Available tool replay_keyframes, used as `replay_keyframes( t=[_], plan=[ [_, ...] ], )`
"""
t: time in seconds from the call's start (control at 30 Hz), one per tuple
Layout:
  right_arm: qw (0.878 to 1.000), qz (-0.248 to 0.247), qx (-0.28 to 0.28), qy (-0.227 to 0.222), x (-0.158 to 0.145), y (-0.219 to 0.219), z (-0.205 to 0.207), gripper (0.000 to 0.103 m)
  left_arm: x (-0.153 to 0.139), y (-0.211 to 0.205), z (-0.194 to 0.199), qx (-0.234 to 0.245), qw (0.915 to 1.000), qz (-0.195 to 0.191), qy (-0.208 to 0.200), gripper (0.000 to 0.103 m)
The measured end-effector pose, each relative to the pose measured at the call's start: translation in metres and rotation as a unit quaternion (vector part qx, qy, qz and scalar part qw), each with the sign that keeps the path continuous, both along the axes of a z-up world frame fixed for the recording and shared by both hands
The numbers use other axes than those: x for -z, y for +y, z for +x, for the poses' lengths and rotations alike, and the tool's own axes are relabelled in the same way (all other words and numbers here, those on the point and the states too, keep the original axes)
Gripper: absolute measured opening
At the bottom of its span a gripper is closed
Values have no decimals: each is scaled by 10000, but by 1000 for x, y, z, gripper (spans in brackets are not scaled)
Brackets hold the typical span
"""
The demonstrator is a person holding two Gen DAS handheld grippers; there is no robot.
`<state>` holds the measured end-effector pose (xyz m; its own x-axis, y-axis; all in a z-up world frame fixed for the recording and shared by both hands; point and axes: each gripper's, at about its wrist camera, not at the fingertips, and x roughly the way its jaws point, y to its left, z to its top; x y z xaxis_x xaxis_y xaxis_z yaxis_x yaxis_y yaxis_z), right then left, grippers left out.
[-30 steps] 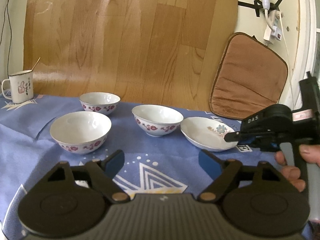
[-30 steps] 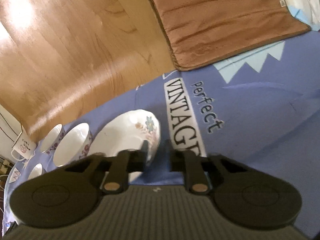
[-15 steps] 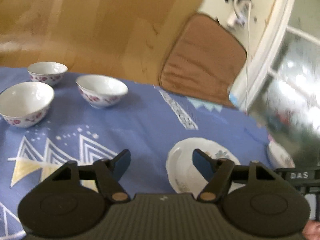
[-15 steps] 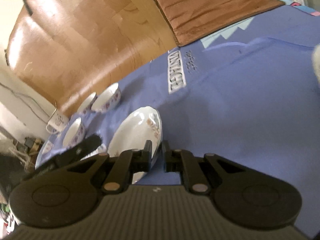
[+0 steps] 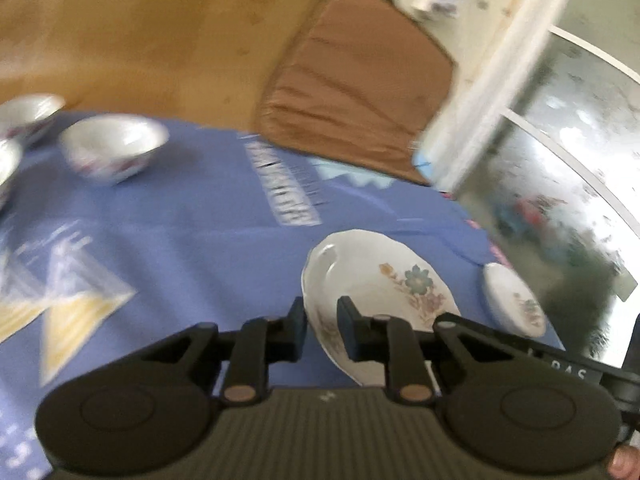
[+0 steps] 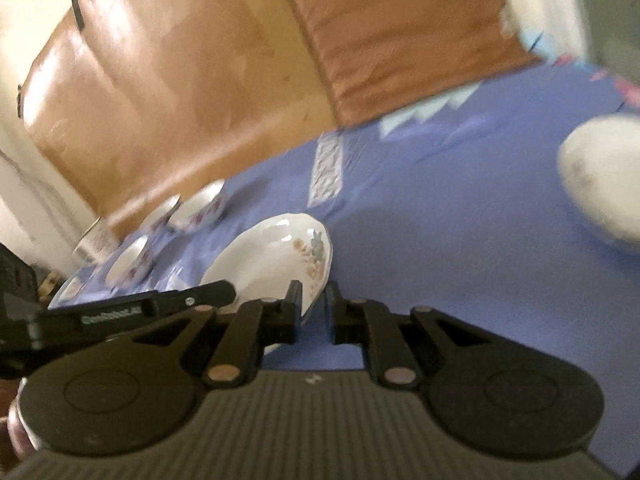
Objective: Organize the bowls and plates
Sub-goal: 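Carry the plate and lower it onto the plate stack with the right gripper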
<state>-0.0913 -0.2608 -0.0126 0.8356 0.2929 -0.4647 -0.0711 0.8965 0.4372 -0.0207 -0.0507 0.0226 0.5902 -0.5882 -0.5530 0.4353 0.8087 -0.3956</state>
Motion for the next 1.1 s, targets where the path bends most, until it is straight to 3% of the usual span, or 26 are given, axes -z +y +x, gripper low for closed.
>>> replay_keyframes(
  t=[0.23, 0.4, 0.6, 0.7, 0.77, 0.83, 0.93, 1.1],
  plan=[
    [9896, -459, 1233, -582, -11, -66, -27, 14, -12, -108, 7, 927, 9954, 175, -166, 18],
    [9781, -634, 1902, -558, -5, -111, -35, 14, -7, -172, 11, 1335, 9906, 273, -77, 18],
    [9698, -729, 2283, -443, 8, -134, -34, 15, 1, -208, 13, 1420, 9878, 628, -143, 19],
    [9620, -951, 2496, -562, 12, -133, -36, 22, -4, -208, 6, 1316, 9878, 731, -407, 37],
    [9533, -1134, 2690, -772, 10, -132, -41, 54, -9, -201, 3, 1226, 9881, 734, -562, 37],
    [9482, -1223, 2785, -912, 7, -132, -44, 54, -15, -193, 5, 1153, 9891, 681, -612, 37],
    [9511, -1086, 2687, -1065, 1, -128, -44, 54, -18, -169, 8, 931, 9907, 698, -699, 37],
    [9709, -882, 1920, -1124, -7, -96, -29, 54, -9, -99, 17, 207, 9951, 796, -545, 39]
  ],
)
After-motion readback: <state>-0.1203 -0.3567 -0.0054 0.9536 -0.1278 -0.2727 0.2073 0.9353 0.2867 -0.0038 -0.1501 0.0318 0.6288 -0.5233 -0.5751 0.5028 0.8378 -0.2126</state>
